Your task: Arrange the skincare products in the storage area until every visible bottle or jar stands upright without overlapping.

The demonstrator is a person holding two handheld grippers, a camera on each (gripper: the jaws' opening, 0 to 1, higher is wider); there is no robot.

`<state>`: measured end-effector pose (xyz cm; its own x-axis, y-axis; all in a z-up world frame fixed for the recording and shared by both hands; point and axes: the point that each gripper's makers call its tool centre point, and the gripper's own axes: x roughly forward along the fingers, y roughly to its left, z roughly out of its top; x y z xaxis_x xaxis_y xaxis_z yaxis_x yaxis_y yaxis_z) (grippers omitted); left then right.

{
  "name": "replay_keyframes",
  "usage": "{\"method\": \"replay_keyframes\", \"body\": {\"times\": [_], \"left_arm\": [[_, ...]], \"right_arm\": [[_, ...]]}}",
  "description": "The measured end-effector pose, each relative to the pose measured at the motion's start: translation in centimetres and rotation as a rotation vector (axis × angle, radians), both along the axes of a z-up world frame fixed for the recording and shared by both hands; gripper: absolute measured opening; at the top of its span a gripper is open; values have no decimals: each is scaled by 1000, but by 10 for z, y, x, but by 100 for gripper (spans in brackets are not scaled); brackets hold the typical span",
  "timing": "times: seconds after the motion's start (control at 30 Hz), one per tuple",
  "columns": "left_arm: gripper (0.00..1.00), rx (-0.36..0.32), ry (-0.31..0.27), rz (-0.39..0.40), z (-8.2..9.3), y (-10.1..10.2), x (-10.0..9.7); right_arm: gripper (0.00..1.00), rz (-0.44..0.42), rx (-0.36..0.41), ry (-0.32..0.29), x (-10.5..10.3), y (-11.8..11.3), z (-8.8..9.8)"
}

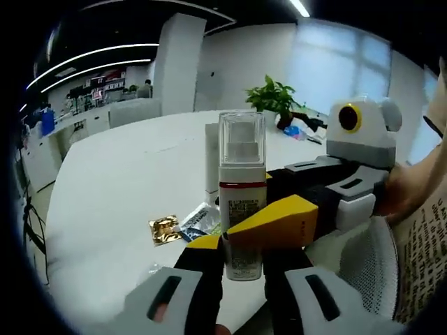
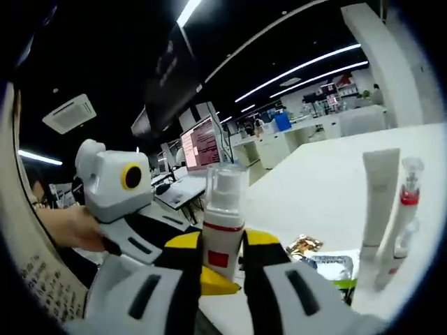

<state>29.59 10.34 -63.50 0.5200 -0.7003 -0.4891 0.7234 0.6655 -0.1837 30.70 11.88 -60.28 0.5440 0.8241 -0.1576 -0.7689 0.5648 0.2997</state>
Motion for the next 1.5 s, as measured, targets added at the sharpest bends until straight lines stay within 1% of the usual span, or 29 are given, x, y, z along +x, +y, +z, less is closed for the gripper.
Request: {"method": "replay_keyframes", "body": {"times": [0.07,0.13,0.2,0.33,0.37,0.4,0.47,0.53,0.57,0.63,0.7,0.73,0.8,0.83,0.87,0.9,0.93,0.97,1.0,1.03,1.07,1.1,1.13,1.2,1.27,1.33,1.37,1.4,1.5], "left_arm": [[18,-12,-3,-14,2,-1,-1],[18,-9,-12,-31,5,-3,-2],[18,-5,-24,-60,8,-5,-4],[18,-35,-32,-127,15,-11,-12],[18,-42,-32,-151,16,-14,-15],[18,-29,-38,-198,16,-16,-20],[18,-24,-47,-253,18,-20,-27],[18,-47,-50,-281,23,-23,-32],[18,-61,-53,-285,25,-24,-33],[18,-106,-45,-309,31,-29,-36],[18,-147,-42,-322,37,-32,-39],[18,-183,-33,-337,41,-35,-42],[18,-213,-23,-345,45,-36,-43],[18,-202,-31,-342,45,-36,-42],[18,-176,-50,-334,46,-35,-39],[18,-137,-61,-333,44,-33,-37],[18,-97,-59,-332,42,-31,-36],[18,-38,-67,-324,38,-28,-33],[18,2,-83,-319,37,-27,-31],[18,33,-114,-306,40,-27,-27],[19,49,-126,-302,42,-27,-26],[19,70,-151,-298,47,-26,-24],[19,85,-163,-298,48,-26,-24],[19,111,-176,-296,50,-26,-23],[19,120,-184,-296,55,-27,-24],[18,110,-194,-299,61,-28,-23],[18,108,-194,-302,61,-29,-22],[18,114,-196,-306,59,-29,-22],[17,100,-195,-315,56,-31,-20]], "right_arm": [[23,21,-4,-16,-3,-1,3],[25,43,10,-20,-5,-2,9],[28,70,13,-45,-8,-3,15],[30,140,39,-74,-15,-6,33],[30,161,49,-94,-16,-8,40],[29,181,63,-101,-18,-9,47],[27,225,95,-110,-20,-12,61],[25,264,98,-129,-21,-15,70],[25,311,87,-130,-25,-14,72],[25,366,83,-145,-30,-13,77],[24,389,99,-142,-31,-14,83],[24,394,103,-138,-31,-15,85],[23,402,111,-124,-32,-14,89],[22,399,108,-132,-33,-12,91],[22,392,88,-179,-32,-10,92],[22,392,81,-174,-34,-9,91],[22,376,52,-165,-33,-8,87],[22,363,30,-165,-31,-7,85],[22,346,-1,-168,-28,-8,81],[21,327,-40,-178,-27,-7,79],[21,322,-57,-193,-27,-6,80],[21,315,-78,-220,-27,-5,82],[21,311,-80,-234,-29,-4,85],[21,309,-110,-262,-31,-3,87],[21,322,-168,-296,-32,-3,85],[21,336,-229,-321,-35,-3,80],[21,339,-243,-331,-36,-3,78],[21,331,-231,-323,-35,-3,79],[21,321,-244,-322,-32,-7,77]]}}
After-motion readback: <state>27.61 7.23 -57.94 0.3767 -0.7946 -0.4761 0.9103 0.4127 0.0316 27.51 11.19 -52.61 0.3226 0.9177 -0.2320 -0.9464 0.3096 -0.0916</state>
